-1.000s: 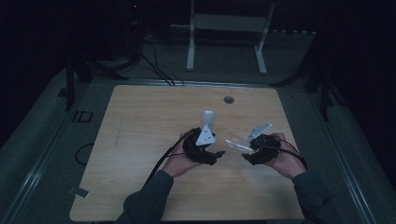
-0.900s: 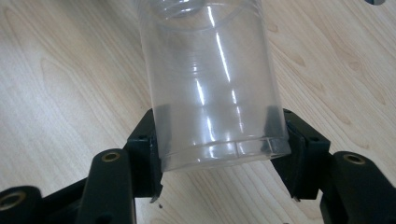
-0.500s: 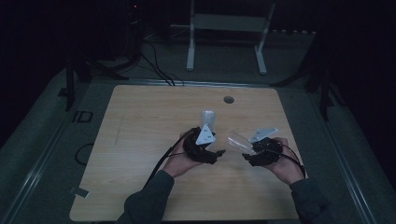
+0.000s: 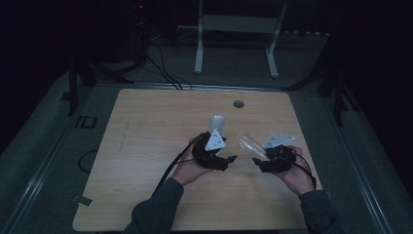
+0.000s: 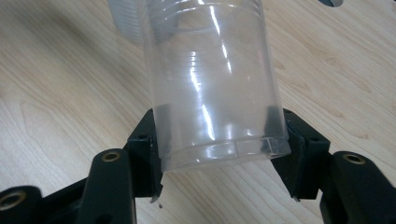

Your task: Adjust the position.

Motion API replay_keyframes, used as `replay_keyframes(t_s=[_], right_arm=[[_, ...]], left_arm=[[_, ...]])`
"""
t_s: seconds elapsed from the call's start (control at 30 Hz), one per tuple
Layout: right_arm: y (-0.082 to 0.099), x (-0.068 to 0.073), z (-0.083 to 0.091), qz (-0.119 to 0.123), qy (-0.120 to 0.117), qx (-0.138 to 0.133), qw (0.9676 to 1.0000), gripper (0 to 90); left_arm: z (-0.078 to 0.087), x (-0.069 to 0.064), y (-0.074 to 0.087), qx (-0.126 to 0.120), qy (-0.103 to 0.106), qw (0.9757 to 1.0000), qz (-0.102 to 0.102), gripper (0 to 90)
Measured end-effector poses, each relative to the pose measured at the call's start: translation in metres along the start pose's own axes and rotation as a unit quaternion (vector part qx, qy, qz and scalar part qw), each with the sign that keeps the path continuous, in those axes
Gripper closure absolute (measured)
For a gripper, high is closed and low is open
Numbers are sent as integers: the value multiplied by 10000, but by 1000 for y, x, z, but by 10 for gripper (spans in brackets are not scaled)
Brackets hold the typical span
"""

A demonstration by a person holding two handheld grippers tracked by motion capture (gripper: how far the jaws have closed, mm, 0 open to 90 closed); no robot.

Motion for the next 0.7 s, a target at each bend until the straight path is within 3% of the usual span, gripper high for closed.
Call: replay_keyframes(t_s=[0.7], right_arm=[[3, 6, 7, -420, 458, -719, 9955, 418]], left_arm=[[0, 1, -1, -65, 58, 9999, 104, 294]])
Point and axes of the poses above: each handheld gripper's, and its own axes: z roughly backward along the jaws, y roughly out of its underside, x roughly to its left, the point moved 1 cm from there along -z, roughly forward along the jaws, and after that the axes turned 12 degrees about z, right-handed, at the moved point
